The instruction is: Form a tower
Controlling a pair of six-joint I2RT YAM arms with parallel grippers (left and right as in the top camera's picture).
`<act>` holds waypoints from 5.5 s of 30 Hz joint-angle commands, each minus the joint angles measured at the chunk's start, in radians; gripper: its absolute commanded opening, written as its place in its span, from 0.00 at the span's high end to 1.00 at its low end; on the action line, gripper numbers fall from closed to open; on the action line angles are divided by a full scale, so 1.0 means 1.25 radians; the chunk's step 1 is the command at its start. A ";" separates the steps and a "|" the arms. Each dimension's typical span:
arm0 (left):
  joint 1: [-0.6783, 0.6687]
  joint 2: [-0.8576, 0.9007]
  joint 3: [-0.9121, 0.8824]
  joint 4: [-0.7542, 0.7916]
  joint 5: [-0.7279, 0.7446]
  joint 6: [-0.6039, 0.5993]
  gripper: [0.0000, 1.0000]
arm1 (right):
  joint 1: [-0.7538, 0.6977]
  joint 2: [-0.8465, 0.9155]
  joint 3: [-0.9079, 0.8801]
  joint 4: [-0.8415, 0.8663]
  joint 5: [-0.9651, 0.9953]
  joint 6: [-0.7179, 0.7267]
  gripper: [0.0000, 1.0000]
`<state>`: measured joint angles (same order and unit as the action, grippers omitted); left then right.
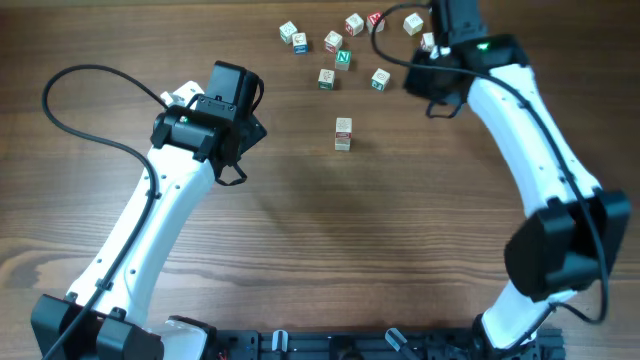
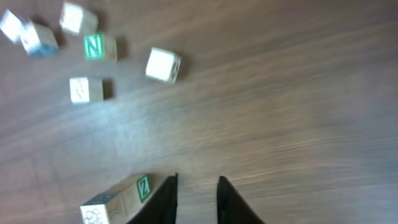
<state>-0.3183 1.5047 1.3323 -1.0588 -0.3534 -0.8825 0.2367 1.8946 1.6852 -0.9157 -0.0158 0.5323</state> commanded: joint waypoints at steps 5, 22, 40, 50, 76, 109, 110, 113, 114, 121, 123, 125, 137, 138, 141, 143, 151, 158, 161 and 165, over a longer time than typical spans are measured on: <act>0.005 0.004 -0.005 -0.001 -0.002 -0.016 0.00 | 0.001 0.097 -0.148 0.189 -0.152 0.168 0.96; 0.005 0.004 -0.005 -0.001 -0.002 -0.016 0.00 | -0.023 0.165 -0.228 0.341 -0.258 0.188 0.96; 0.005 0.004 -0.005 -0.001 -0.002 -0.016 0.00 | -0.020 0.196 -0.230 0.350 -0.306 0.203 0.96; 0.005 0.004 -0.005 -0.001 -0.002 -0.016 0.00 | -0.010 0.210 -0.230 0.356 -0.410 0.160 0.96; 0.005 0.004 -0.005 -0.001 -0.002 -0.015 0.00 | 0.023 0.210 -0.230 0.333 -0.482 0.142 0.96; 0.005 0.004 -0.005 -0.001 -0.002 -0.016 0.00 | 0.023 0.210 -0.230 0.359 -0.467 0.141 0.95; 0.005 0.004 -0.005 -0.001 -0.002 -0.016 0.00 | 0.023 0.210 -0.230 0.359 -0.467 0.141 0.95; 0.005 0.004 -0.005 -0.001 -0.002 -0.016 0.00 | 0.023 0.210 -0.230 0.360 -0.467 0.142 0.95; 0.005 0.004 -0.005 -0.001 -0.002 -0.016 0.00 | 0.023 0.210 -0.230 0.361 -0.467 0.141 0.94; 0.005 0.004 -0.005 -0.001 -0.002 -0.016 0.00 | 0.023 0.210 -0.230 0.361 -0.450 0.142 0.94; 0.005 0.004 -0.005 -0.001 -0.002 -0.016 0.00 | 0.023 0.210 -0.230 0.360 -0.443 0.142 0.94; 0.005 0.004 -0.005 -0.001 -0.002 -0.016 0.00 | 0.023 0.210 -0.230 0.357 -0.442 0.141 0.95; 0.005 0.004 -0.005 -0.001 -0.002 -0.016 0.00 | 0.052 0.210 -0.230 0.359 -0.397 0.143 0.95; 0.005 0.004 -0.005 -0.001 -0.002 -0.016 0.00 | 0.052 0.210 -0.230 0.359 -0.397 0.143 0.95; 0.005 0.004 -0.005 -0.001 -0.002 -0.016 0.00 | 0.052 0.210 -0.230 0.355 -0.374 0.154 0.95; 0.005 0.004 -0.005 -0.001 -0.002 -0.016 0.00 | 0.052 0.210 -0.230 0.345 -0.352 0.171 0.95; 0.005 0.004 -0.005 -0.001 -0.002 -0.016 0.00 | 0.052 0.210 -0.230 0.303 -0.350 0.181 0.96; 0.005 0.004 -0.005 -0.001 -0.002 -0.016 0.00 | 0.053 0.210 -0.230 0.291 -0.364 0.181 0.96; 0.005 0.004 -0.005 -0.001 -0.002 -0.016 0.00 | 0.055 0.210 -0.230 0.287 -0.365 0.181 0.96; 0.005 0.004 -0.005 -0.001 -0.002 -0.016 0.00 | 0.060 0.210 -0.230 0.283 -0.364 0.181 0.96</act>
<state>-0.3183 1.5055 1.3323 -1.0588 -0.3534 -0.8822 0.3019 2.1284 1.4067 -0.5610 -0.4702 0.7448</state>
